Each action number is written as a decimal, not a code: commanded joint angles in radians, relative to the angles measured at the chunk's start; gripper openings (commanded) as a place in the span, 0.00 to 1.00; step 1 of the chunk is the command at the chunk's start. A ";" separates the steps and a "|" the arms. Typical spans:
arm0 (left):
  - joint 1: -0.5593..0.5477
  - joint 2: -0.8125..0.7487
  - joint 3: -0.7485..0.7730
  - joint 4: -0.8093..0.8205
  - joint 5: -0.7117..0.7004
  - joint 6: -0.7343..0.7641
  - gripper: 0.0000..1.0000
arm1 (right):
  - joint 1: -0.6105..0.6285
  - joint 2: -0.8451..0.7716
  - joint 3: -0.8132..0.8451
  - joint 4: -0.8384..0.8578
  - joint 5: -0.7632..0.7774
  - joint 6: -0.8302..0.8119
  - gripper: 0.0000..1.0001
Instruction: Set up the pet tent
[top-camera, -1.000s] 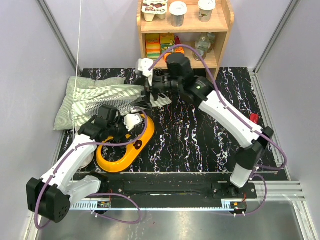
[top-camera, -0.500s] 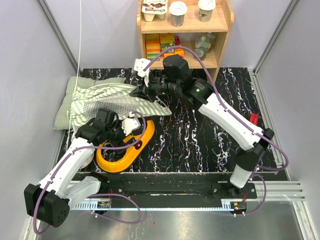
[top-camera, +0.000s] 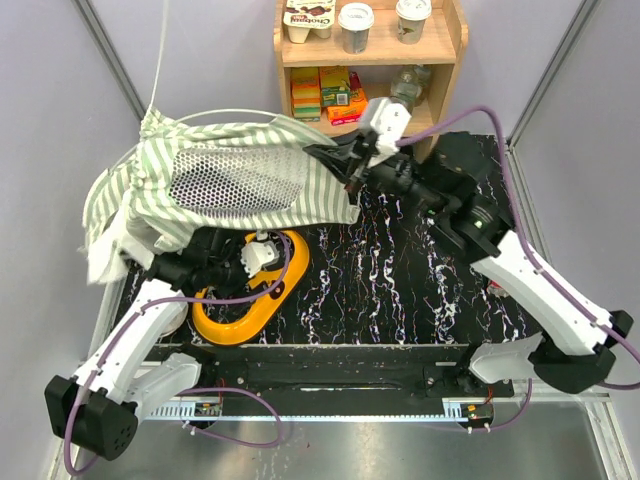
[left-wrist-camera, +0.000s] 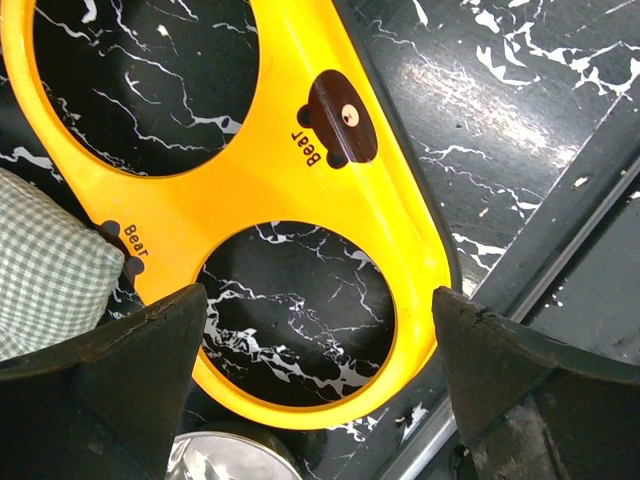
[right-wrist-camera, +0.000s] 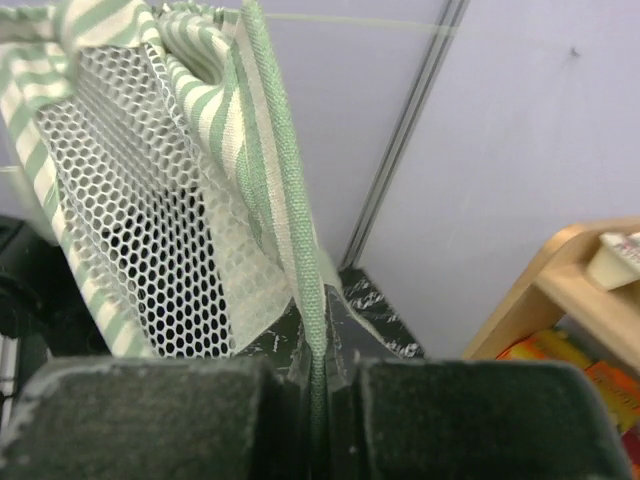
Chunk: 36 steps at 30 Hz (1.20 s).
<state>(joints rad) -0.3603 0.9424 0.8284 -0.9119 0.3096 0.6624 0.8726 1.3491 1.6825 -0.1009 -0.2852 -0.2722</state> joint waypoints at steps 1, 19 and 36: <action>0.001 -0.013 0.051 -0.036 0.026 0.011 0.99 | 0.002 -0.097 -0.010 0.193 0.078 -0.002 0.00; 0.001 -0.033 0.067 -0.016 0.003 -0.036 0.99 | 0.002 -0.304 -0.098 0.107 0.360 -0.131 0.00; 0.130 -0.011 0.314 0.056 0.072 -0.236 0.89 | 0.002 -0.495 -0.116 -0.069 0.702 -0.272 0.00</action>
<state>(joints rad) -0.2859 0.9382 1.0107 -0.8711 0.3077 0.4683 0.8726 0.8810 1.5505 -0.1856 0.3416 -0.5083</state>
